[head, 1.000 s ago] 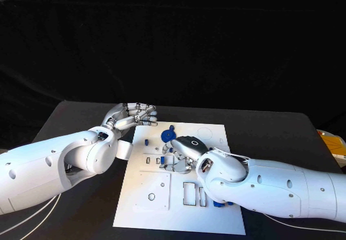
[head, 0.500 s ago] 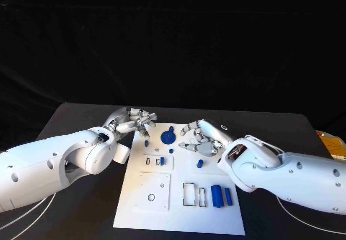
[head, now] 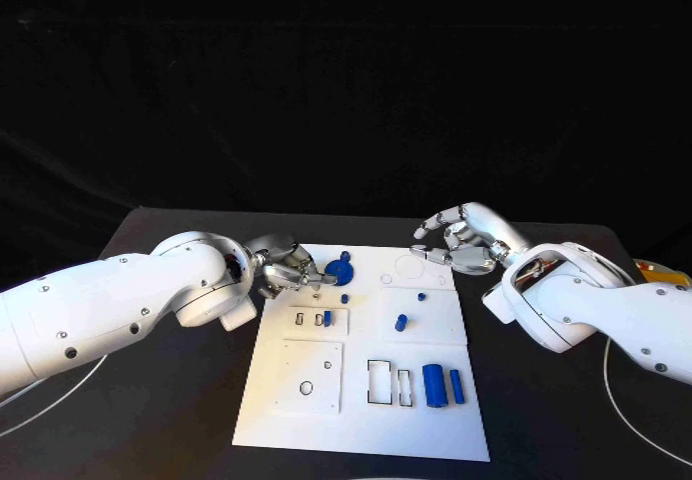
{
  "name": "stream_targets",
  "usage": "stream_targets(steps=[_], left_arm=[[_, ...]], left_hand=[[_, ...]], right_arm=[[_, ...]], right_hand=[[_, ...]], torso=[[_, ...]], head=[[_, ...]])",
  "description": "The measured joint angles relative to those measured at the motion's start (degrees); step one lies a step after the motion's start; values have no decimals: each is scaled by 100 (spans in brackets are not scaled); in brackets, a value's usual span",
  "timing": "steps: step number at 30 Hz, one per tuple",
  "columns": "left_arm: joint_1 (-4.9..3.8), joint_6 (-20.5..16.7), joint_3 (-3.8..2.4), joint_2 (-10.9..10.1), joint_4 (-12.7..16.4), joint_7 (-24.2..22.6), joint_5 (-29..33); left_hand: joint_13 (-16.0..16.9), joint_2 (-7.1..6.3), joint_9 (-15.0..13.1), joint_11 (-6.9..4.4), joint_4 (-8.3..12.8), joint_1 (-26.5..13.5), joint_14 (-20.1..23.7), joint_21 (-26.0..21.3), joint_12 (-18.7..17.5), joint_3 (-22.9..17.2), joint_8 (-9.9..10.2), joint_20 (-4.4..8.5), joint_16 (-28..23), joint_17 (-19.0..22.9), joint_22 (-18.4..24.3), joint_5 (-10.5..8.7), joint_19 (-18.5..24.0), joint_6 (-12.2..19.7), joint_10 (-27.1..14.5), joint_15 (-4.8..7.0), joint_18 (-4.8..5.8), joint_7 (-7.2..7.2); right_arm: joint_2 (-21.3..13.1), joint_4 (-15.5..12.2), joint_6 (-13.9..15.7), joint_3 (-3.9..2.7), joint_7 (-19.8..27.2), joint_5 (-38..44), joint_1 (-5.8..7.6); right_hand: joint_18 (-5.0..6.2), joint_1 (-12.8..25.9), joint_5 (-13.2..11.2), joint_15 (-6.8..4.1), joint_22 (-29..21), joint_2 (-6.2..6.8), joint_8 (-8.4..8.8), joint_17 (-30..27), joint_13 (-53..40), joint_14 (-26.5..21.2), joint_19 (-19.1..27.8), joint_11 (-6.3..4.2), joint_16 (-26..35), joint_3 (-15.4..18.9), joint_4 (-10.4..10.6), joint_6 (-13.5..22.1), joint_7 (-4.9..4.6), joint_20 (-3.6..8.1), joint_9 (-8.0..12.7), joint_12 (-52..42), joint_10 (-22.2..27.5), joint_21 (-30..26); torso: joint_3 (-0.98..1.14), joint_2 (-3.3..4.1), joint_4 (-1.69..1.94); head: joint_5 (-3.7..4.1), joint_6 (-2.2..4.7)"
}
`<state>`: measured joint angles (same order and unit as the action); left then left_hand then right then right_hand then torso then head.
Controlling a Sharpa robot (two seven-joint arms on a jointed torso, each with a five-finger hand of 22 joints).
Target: Assemble the parts on the task board
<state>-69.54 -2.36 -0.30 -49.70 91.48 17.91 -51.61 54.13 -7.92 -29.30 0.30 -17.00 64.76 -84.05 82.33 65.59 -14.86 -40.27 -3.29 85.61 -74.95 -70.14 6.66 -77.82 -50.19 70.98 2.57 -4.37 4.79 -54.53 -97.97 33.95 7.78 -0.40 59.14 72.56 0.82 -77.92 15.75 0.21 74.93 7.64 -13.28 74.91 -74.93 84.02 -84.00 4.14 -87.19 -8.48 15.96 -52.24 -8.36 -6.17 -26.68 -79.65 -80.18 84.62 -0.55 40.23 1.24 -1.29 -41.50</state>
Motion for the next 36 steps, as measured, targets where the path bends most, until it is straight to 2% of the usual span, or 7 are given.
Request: stream_targets(steps=[2, 5, 7, 15, 27, 32, 36], left_arm=[[-55, 149, 3, 108, -67, 262, -249], [-93, 283, 18, 215, -123, 510, -467], [-119, 365, 43, 289, -164, 664, -585], [-227, 603, 120, 587, -337, 1110, -859], [-263, 928, 270, 843, -545, 1401, -983], [-265, 1059, 301, 933, -594, 1465, -996], [-265, 1146, 314, 960, -618, 1500, -1000]], left_hand=[[46, 0, -24, 0, 3, 0, 0, 0, 28, 30, 0, 0, 0, 0, -42, 0, 0, 0, 0, 0, 0, 0], [72, -22, -29, 0, 1, -22, 0, 26, 34, 32, 0, 3, 0, 0, -79, 0, -15, 0, 0, 0, 0, 0], [141, 8, -74, 0, 6, -150, 0, 93, 120, 141, -52, 11, 0, 0, -196, 0, -112, 20, 0, 0, 2, -20], [212, 29, -134, 0, 8, -257, 20, 115, 162, 261, -81, 10, 0, 1, -293, 0, -138, 20, 0, 20, 1, -20], [190, 52, -160, 1, 8, -279, 21, 138, 162, 292, -81, 11, 0, 1, -340, 0, -153, 41, -1, 19, 0, -40], [174, 53, -179, 1, 8, -278, 21, 137, 162, 292, -81, 11, -1, 2, -355, 0, -153, 41, -1, 19, 0, -40], [178, 121, -210, 1, 8, -210, 21, 159, 162, 292, -103, 11, 0, 2, -368, 0, -153, 63, -1, 19, 0, -61]], right_arm=[[-7, 35, -32, -2, 20, -76, 8], [-7, 63, -59, -4, 33, -135, 14], [-6, 80, -75, -4, 38, -167, 15], [23, 138, -111, -4, 36, -228, 19], [44, 167, -150, -3, -2, -234, 20], [49, 175, -164, -2, -23, -234, 20], [53, 180, -172, -2, -37, -234, 20]], right_hand=[[0, 0, 0, 0, 0, 0, 0, 0, 0, 0, 0, -18, 0, 0, 0, 0, 0, 0, 0, 0, 18, 0], [0, 0, 0, 0, 0, 0, 0, 0, 0, 0, 0, -18, 0, 0, 0, 0, 0, 0, 0, 0, 18, 0], [0, 0, 0, 0, 0, 0, 0, 0, 0, 0, 0, -18, 0, 0, 0, 0, 0, 0, 0, 0, 18, 0], [0, 0, 0, 0, -1, 0, 0, 0, 0, 0, 0, -18, 0, 17, 17, 0, 0, 0, 0, 0, 18, 0], [0, 1, 0, 0, -2, 0, 0, -1, 0, 0, 0, -18, 0, 17, 17, 0, 0, 0, 1, 22, 18, 1], [0, 0, 0, 0, -2, 0, 0, -1, 0, 0, 0, -18, 0, 17, 17, 0, 0, 0, 1, 22, 18, 1], [0, 1, 21, 0, -2, 0, 0, -1, 0, 0, 0, -18, 0, 17, 17, 1, 0, 0, 1, 22, 18, -27]], torso=[[12, -16, 0], [22, -31, -3], [29, -40, -3], [33, -52, -9], [32, -43, -16], [29, -41, -14], [27, -42, -15]], head=[[-12, -13], [-28, -31], [-38, -40], [-74, -69], [-70, -108], [-65, -124], [-64, -132]])
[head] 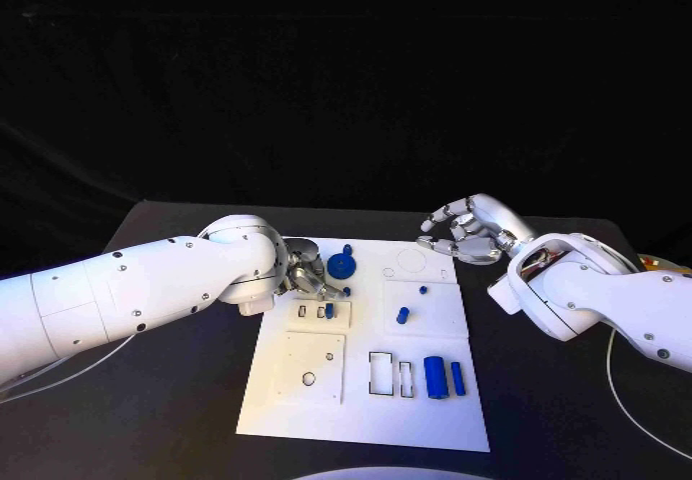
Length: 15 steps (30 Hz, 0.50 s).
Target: Assemble the parts on the task board
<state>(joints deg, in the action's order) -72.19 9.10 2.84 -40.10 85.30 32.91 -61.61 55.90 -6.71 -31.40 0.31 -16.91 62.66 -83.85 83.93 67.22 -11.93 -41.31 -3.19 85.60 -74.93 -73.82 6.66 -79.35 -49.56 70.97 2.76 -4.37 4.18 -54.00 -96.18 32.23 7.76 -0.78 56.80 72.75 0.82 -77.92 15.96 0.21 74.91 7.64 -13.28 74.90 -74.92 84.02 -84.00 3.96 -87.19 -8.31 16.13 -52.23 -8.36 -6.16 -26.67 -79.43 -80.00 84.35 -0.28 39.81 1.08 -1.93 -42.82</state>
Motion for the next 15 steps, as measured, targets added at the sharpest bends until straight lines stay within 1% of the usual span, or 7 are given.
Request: stream_targets(steps=[3, 5, 9, 11, 15], left_arm=[[0, 49, 7, 12, -10, 18, -2], [-1, 74, 9, 18, -11, 27, -2], [-1, 124, 12, 33, -11, 36, -2], [-1, 151, 13, 38, -8, 39, -2], [-1, 193, 16, 48, -8, 45, -2]], left_hand=[[1, 1, -7, -12, 0, 1, 0, 0, 0, 0, 0, 0, 0, 0, 0, 0, 0, 0, -12, 0, 0, 0], [10, 31, -16, -21, 0, 31, 0, 0, 0, 0, 0, 0, 0, 0, -9, 0, 0, 0, -22, 0, 0, 0], [13, 31, -30, -21, 0, 31, 0, 0, 0, 0, -20, 0, 0, 1, -19, 0, 0, 0, -22, 0, 0, 0], [20, 69, -41, -22, 1, 69, 0, 0, 0, -1, -20, 0, 0, 0, -26, 0, 0, 0, -22, 0, -1, 0], [20, 65, -61, -19, 8, 162, 0, 0, 0, -58, -20, 0, 0, 1, -33, 21, 0, 0, -24, 0, 0, 0]], right_arm=[[5, 12, -7, 0, -10, 0, 0], [11, 20, -11, 0, -15, 1, 0], [28, 35, -17, 0, -26, 45, -3], [40, 41, -19, 1, -30, 92, -5], [52, 51, -22, 1, -36, 166, -9]], right_hand=[[0, 0, 0, 0, 0, 0, 0, 0, 0, 0, 0, 0, 0, 0, 0, 0, 0, 0, 0, 0, 0, 0], [0, 0, 0, 0, 0, 0, 0, 0, 0, 0, 0, 0, 0, 0, 0, 0, 0, 0, 0, 0, 0, 0], [0, 0, 0, 0, -1, 0, 0, 0, 0, 0, 0, 0, 0, 0, 0, 0, 0, 0, 0, 0, 0, -26], [0, 0, 0, 0, -1, 0, 0, 0, 0, 0, 0, 0, 0, 0, 0, 0, 0, 0, 1, 0, 0, -26], [0, 0, 23, 0, -1, 0, 0, 0, 0, 0, 0, 0, 0, 0, 0, 0, 0, 0, 1, 0, 0, -26]], torso=[[-1, -1, 0], [-2, -2, 1], [-1, -2, 1], [0, -3, 4], [1, -3, 7]], head=[[-1, -3], [-1, -9], [-1, -17], [4, -18], [9, -24]])
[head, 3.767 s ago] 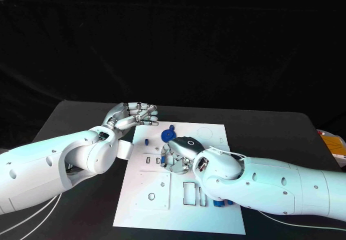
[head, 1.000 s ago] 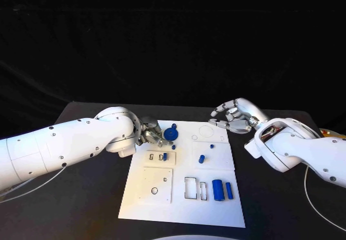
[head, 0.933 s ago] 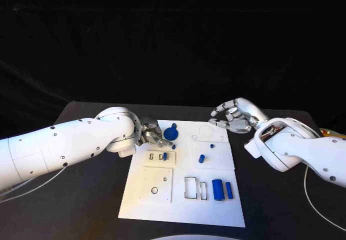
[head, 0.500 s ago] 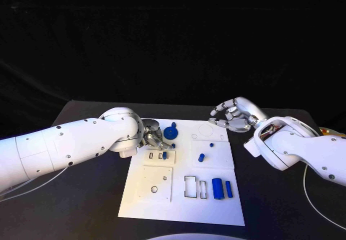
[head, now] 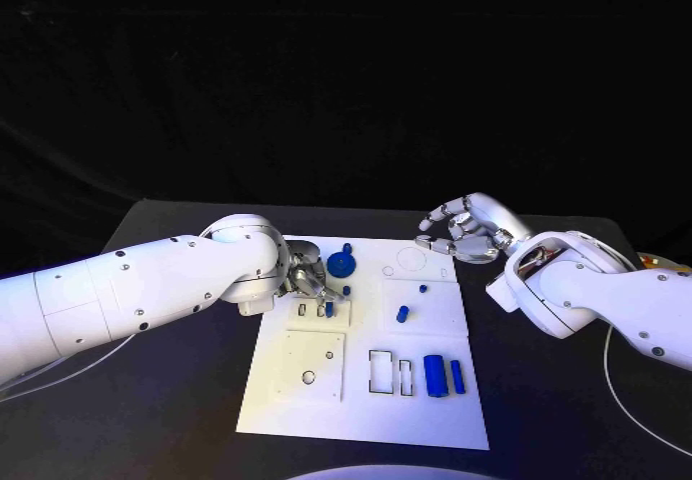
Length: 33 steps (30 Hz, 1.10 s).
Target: Assemble the parts on the task board
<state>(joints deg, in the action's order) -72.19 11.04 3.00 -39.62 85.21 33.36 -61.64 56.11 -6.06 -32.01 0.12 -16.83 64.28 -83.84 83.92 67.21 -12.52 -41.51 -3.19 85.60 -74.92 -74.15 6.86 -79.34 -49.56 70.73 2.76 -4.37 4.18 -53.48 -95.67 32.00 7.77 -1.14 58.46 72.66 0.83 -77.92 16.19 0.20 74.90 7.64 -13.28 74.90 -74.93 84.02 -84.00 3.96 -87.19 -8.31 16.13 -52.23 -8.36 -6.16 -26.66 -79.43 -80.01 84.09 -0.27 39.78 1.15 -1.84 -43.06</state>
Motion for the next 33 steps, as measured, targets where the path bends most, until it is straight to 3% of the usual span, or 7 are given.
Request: stream_targets(steps=[15, 24, 26, 33], left_arm=[[0, 167, 14, 46, -12, 12, 0], [0, 224, 17, 62, -25, 12, 1], [0, 237, 17, 66, -33, 11, 1], [-2, 271, 19, 75, -46, 5, 6]], left_hand=[[-1, -21, -43, -1, -8, 177, 0, 23, 0, -276, 0, 0, 0, 1, -16, 0, 0, 41, -40, 0, 0, 0], [13, -71, -74, -1, -8, 331, 0, 22, 0, -676, 0, 0, 0, 1, -40, -1, 0, 41, -40, 0, -1, 0], [14, -116, -94, -1, -6, 373, 0, 44, 0, -891, 26, 0, 0, 1, -45, -1, 0, 41, -40, 0, 0, 0], [17, -427, -195, -21, 14, 679, -21, 44, 0, -2332, 55, 0, 0, 1, -78, -6, 1, 93, -61, 20, 0, -8]], right_arm=[[15, 23, -5, 1, -21, 170, -7], [22, 31, -5, 2, -23, 194, -11], [22, 32, -5, 2, -23, 196, -13], [22, 35, -4, 2, -23, 204, -14]], right_hand=[[0, 0, 0, 0, 4, 0, 0, 0, 0, 0, 0, 0, 0, 0, 0, 0, 0, 0, 0, 0, 0, 0], [0, 0, 0, 0, 4, 0, 0, 2, 0, 0, 0, 0, 0, 0, 0, 18, -18, 0, -4, 0, 0, 0], [0, 0, 0, 0, 3, 0, 0, 5, 0, 0, 0, 0, 0, 0, 0, 18, -18, 0, -4, 0, 0, 0], [0, 2, 0, 0, 3, 1, 0, 4, 0, 0, 0, 0, 0, -15, 14, 18, -18, 0, -4, 0, 0, 0]], torso=[[-2, 1, -3], [-3, 2, -1], [-3, 2, -1], [-3, 3, -3]], head=[[-3, -15], [-2, -36], [0, -40], [4, -47]])
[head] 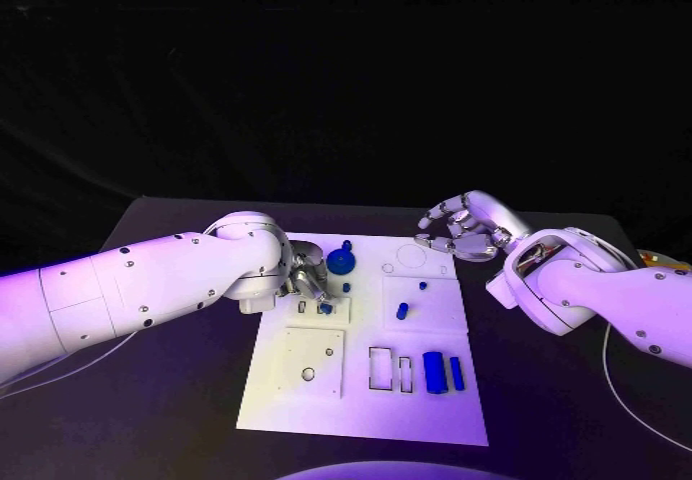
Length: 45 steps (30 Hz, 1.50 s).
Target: Assemble the parts on the task board
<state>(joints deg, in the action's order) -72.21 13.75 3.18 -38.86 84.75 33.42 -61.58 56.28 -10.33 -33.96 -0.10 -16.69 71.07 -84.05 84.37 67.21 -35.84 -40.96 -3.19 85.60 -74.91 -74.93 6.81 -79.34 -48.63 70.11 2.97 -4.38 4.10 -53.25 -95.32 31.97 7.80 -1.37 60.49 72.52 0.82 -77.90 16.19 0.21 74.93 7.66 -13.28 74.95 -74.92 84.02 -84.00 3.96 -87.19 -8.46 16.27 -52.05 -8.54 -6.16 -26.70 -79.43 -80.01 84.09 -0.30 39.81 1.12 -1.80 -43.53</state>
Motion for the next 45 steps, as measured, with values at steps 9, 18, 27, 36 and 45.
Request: stream_targets(steps=[9, 18, 27, 36, 45], left_arm=[[2, 16, 5, 7, -10, -25, 45], [4, -81, -3, -99, 72, -104, 243], [5, -419, -33, -331, 296, -169, 391], [42, -713, -33, -423, 411, -211, 145], [132, -873, -9, -421, 399, -205, -237]], left_hand=[[-74, -293, -34, 3, -167, 133, 13, 0, -133, -743, -252, 0, 0, 0, 0, 137, 0, 93, -1, 13, -1, 9], [-86, -385, -35, 9, -156, 37, 13, 22, -133, -892, -395, 0, 0, 0, 1, 239, 0, 141, -7, 12, 0, -2], [55, -504, -415, -56, -83, -171, 11, 64, -40, -1013, -479, 41, 0, 1, 1, 403, -84, 117, 208, 51, 90, -25], [283, -604, -416, -84, 12, -271, 12, 90, 134, -1139, -509, 82, 0, 1, 2, 563, -126, 44, 375, 92, 89, -52], [408, -646, -620, -114, 50, -373, -9, 134, 226, -1177, -550, 104, 0, 1, 2, 715, -187, 13, 446, 113, 88, -65]], right_arm=[[4, 13, 1, 0, 0, 3, -4], [3, 31, 7, 0, 8, 3, -6], [-20, 32, 20, 0, 14, 3, -6], [-41, 32, 30, 0, 17, 3, -7], [-47, 36, 36, 0, 20, 3, -11]], right_hand=[[0, 22, 23, 0, -1, 22, 0, -1, 0, 0, 0, -20, 0, -1, 1, 0, 0, 0, 0, 36, 21, -44], [0, 22, 23, 0, -1, 22, 0, -1, 0, 0, 0, -21, 0, -1, 1, 0, 0, 0, 1, 36, 21, -44], [0, 22, 23, 0, -2, 22, 0, -2, 0, 0, 0, -21, 0, -1, 1, 0, 0, 0, 1, 36, 21, -78], [0, 22, 23, 0, -2, 22, 0, -2, 0, 0, 0, -20, 0, -1, 1, 0, 0, 0, 1, 36, 20, -78], [0, 22, 23, 0, -3, 22, 0, -2, 0, 0, 0, -20, 23, -1, 1, 0, 0, 0, -5, 36, 20, -78]], torso=[[0, -3, 1], [3, -9, 7], [5, -11, 11], [0, -11, 12], [-7, -4, 4]], head=[[12, -16], [-1, -3], [-15, 1], [-22, -20], [-43, -39]])
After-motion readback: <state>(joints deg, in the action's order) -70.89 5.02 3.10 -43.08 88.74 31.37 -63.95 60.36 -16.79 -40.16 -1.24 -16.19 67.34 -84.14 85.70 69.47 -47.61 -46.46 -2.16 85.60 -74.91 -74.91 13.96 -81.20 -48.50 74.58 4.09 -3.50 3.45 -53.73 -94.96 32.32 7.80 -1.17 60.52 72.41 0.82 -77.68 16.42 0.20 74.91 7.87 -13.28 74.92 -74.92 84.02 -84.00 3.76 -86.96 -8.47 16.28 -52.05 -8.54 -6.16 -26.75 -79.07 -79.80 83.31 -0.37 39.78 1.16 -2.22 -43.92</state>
